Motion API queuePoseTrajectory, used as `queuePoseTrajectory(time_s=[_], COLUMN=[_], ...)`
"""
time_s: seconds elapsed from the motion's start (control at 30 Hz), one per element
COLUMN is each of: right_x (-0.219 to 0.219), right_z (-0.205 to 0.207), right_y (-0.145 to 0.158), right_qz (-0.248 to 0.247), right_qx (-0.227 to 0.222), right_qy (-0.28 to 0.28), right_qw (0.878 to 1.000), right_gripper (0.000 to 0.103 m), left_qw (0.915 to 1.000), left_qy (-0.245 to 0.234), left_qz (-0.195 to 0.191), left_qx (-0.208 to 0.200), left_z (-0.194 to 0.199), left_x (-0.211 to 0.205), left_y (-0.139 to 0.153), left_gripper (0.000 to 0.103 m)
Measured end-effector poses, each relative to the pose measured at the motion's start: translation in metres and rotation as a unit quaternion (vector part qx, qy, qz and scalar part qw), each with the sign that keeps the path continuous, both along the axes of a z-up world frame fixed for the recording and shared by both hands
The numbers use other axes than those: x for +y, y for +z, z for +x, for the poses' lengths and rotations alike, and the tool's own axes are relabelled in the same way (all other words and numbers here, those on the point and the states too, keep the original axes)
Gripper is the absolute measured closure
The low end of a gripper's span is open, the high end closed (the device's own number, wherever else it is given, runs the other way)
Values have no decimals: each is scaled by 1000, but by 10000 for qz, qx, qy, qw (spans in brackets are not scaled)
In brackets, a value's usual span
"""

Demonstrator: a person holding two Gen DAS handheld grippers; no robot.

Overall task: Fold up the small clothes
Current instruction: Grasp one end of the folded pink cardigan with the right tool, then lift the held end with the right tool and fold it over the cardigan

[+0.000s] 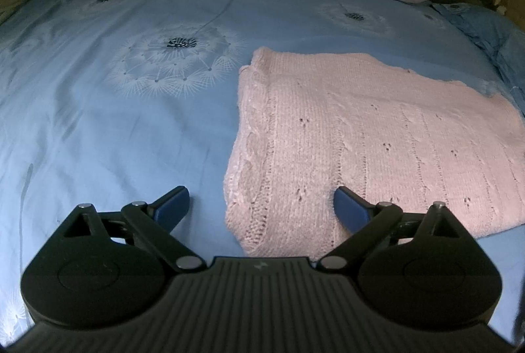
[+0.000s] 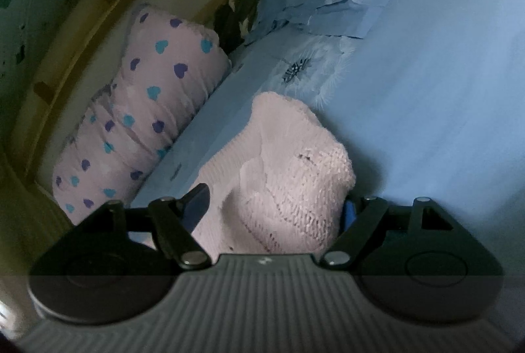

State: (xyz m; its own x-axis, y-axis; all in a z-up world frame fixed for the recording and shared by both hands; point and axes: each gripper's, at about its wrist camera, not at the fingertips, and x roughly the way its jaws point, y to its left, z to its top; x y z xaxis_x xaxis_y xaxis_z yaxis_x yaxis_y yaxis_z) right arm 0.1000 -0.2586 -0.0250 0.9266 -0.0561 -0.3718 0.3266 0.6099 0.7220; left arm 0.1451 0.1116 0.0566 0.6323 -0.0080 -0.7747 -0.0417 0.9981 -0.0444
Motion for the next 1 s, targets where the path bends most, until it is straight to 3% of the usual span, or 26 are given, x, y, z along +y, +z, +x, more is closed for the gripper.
queuePoseTrajectory(time_s=[0.1,0.17,0.4,0.57,0.73,1.0], right_x=[-2,-5,-7,5,24,70], right_z=[2,4,4,5,12,27], right_y=[-1,-4,2,25,52,89], right_qz=[117,228,157,-521,-1233,-2446], right_qx=[-17,37,-20,-106,-205,-361], right_qy=[-54,-101,-62,77,390,993], right_qw=[9999,9997,9999,9986,9914,9638], right_gripper=[37,54,65,76,78,79], left_qw=[10000,9999,10000,9999,9996,9980], left_qy=[-23,-43,-6,81,213,528], left_qz=[66,107,64,-13,-106,-285], left_qx=[-19,-36,-56,-95,-150,-187], left_z=[0,0,0,0,-2,-4], left_x=[-2,-3,0,5,14,34], left_y=[1,1,4,9,14,22], left_gripper=[6,6,6,6,6,6])
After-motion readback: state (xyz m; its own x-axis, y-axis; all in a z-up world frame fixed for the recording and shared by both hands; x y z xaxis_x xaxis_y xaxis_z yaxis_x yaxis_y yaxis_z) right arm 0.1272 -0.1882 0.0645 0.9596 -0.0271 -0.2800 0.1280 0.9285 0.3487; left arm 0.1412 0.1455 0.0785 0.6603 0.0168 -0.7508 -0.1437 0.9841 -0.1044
